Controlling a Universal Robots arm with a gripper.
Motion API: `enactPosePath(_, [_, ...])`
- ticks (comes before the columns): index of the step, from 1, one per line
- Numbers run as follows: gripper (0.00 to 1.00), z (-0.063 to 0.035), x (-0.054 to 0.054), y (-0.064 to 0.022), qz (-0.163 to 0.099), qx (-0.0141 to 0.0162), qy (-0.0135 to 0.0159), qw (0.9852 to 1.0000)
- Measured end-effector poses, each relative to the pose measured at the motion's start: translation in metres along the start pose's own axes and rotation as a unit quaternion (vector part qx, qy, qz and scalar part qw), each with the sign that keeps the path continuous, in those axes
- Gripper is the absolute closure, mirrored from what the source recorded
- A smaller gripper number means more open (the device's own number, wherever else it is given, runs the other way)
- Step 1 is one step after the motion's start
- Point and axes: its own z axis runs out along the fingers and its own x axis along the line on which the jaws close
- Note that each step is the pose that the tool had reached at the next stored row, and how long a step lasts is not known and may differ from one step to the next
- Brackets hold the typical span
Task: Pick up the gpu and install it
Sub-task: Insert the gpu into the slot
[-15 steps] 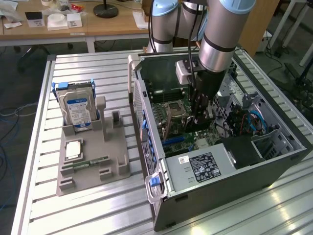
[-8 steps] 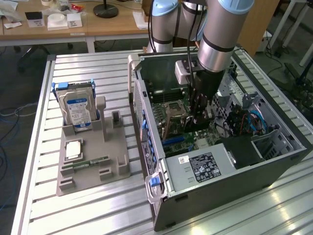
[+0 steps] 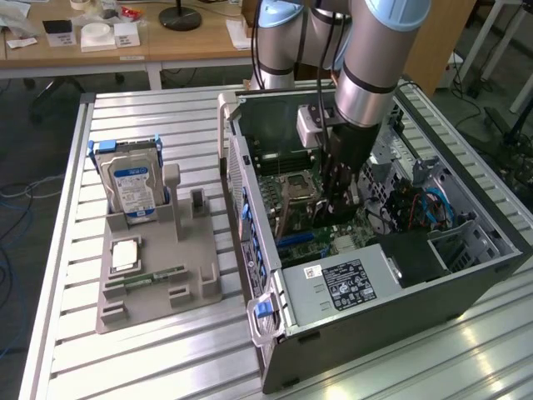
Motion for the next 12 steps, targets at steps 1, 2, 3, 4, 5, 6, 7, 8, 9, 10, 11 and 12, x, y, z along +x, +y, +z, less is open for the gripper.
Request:
enactPosePath(1, [0.73,0.0008,0.0,0.0002,0.0,0.0,0.0001,1.0])
enactPosePath(2, [0.73,0.0012,0.0,0.0006,0.0,0.0,0.0001,1.0])
enactPosePath(3, [0.73,0.0013,0.0001,0.0012,0.0,-0.0001,0.0002,1.0])
enactPosePath(4, [0.73,0.0016,0.0001,0.0024,0.0,0.0,0.0001,1.0])
enactPosePath(5, [0.73,0.002,0.0002,0.0044,0.0,0.0,0.0001,1.0])
enactPosePath(6, [0.73,0.0024,0.0002,0.0062,0.0,0.0,0.0,1.0])
enactPosePath(7, [0.73,0.0028,-0.0001,0.0076,0.0,0.0,0.0,1.0])
enactPosePath(8, [0.73,0.003,-0.0003,0.0083,0.0,0.0,0.0001,1.0])
enactPosePath(9, [0.73,0.0032,-0.0008,0.0087,0.0,0.0,0.0001,1.0])
enactPosePath(10, [0.73,0.0034,-0.0014,0.0089,0.0,0.0,0.0,1.0])
enactPosePath(11, [0.73,0.0036,-0.0022,0.0091,0.001,0.0,0.0,1.0])
enactPosePath(12, [0.73,0.0037,-0.003,0.0094,0.001,0.0,0.0001,1.0])
